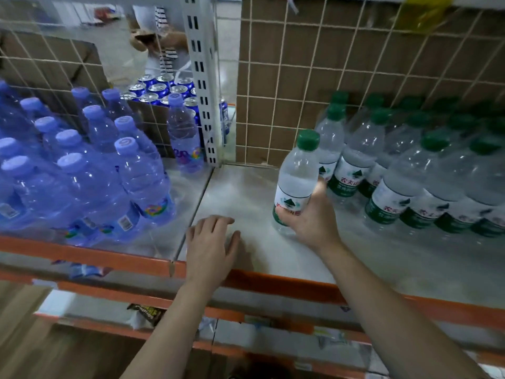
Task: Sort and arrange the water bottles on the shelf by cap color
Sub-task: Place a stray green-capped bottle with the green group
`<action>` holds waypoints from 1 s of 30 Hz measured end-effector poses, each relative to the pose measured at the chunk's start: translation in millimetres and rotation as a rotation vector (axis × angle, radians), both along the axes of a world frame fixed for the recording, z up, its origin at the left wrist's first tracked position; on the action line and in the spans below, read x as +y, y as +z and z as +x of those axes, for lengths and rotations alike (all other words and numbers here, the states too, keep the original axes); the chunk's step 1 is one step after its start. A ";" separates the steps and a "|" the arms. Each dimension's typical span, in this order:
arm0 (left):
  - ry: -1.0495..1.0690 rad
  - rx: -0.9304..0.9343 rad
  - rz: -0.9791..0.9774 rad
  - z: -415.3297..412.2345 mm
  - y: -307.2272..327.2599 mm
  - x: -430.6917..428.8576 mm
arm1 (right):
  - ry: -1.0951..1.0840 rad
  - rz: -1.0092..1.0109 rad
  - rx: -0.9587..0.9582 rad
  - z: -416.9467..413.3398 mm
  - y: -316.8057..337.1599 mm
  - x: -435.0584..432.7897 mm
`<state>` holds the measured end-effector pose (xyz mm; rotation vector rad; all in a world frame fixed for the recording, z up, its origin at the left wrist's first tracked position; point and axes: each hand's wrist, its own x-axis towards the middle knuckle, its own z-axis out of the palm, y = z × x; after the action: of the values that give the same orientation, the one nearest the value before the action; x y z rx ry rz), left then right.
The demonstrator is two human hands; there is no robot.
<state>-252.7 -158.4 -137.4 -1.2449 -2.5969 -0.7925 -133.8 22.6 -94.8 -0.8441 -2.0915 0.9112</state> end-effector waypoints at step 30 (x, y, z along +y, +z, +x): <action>-0.104 -0.015 -0.067 52.5 0.8 78.5 | -0.152 0.228 0.029 88.1 62.4 54.6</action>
<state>-200.2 -80.0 -136.6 -1.4085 -2.6085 -0.7406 -45.7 77.2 -32.4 -0.8500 -2.0286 0.5890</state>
